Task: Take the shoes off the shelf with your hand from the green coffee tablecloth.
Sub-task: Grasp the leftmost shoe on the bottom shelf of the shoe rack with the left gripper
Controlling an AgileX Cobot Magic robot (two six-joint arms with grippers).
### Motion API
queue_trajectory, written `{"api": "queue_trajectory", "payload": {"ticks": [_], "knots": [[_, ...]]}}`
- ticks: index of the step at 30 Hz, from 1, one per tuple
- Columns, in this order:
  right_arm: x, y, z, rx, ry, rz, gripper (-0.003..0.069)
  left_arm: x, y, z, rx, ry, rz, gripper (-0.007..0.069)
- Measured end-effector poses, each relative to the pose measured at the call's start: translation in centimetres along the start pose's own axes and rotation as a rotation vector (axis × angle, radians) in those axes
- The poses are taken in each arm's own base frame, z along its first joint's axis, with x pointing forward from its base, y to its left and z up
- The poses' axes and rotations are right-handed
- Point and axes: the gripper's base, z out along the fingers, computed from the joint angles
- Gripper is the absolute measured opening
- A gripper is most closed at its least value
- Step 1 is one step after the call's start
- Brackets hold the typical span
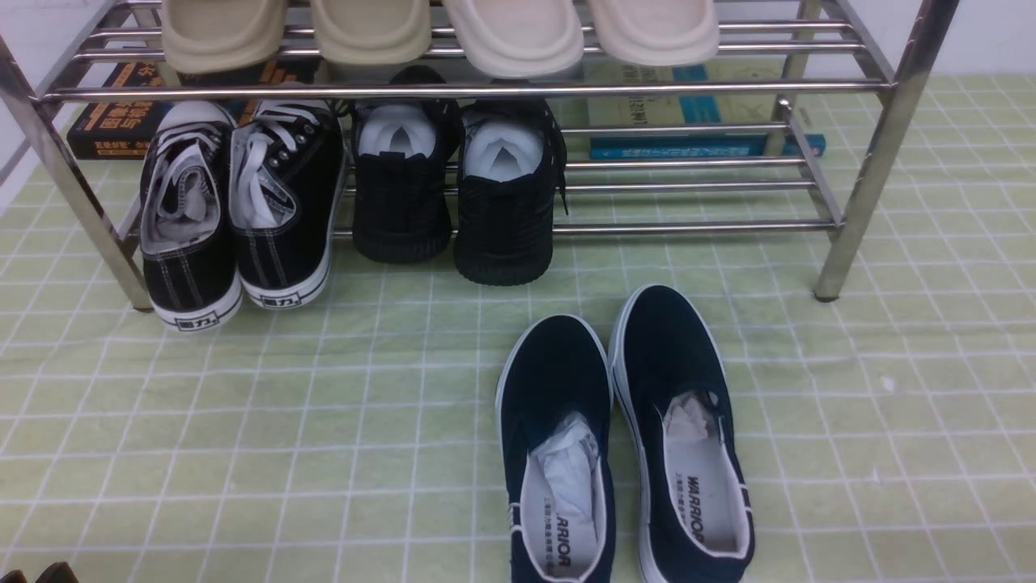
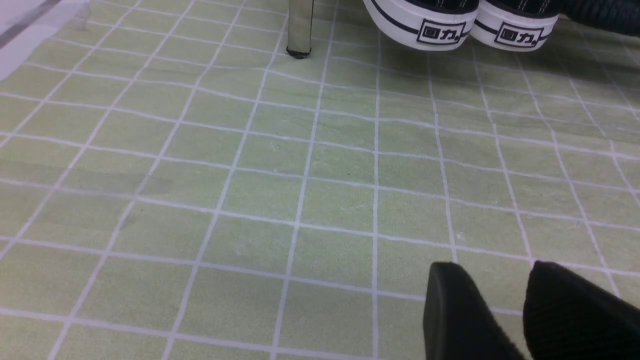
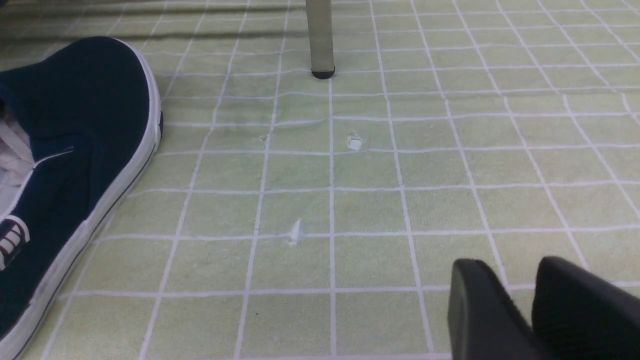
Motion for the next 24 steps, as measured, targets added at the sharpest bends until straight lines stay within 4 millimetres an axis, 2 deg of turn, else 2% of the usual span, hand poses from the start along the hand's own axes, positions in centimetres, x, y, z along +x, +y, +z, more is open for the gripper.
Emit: {"api": "queue_trajectory", "payload": {"ticks": [8,10,14,16,17,20,24], "knots": [[0.0,0.0,0.0,0.0,0.0,0.0,0.0206,0.0,0.0,0.0,0.002,0.001,-0.023,0.0242],[0.0,0.0,0.0,0.0,0.0,0.0,0.0208,0.1,-0.3,0.0,0.027,0.008,-0.161,0.0242],[0.0,0.0,0.0,0.0,0.0,0.0,0.0214,0.1,-0.9,0.0,0.094,0.039,-0.557,0.0242],[0.0,0.0,0.0,0.0,0.0,0.0,0.0216,0.1,-1.0,-0.1,0.107,0.049,-0.651,0.0242],[0.0,0.0,0.0,0.0,0.0,0.0,0.0217,0.1,-1.2,-0.1,0.119,0.061,-0.762,0.0242],[0.0,0.0,0.0,0.0,0.0,0.0,0.0219,0.1,-1.3,-0.1,0.126,0.073,-0.862,0.0242],[0.0,0.0,0.0,0.0,0.0,0.0,0.0226,0.1,-1.3,-0.1,0.125,0.075,-0.89,0.0242]]}}
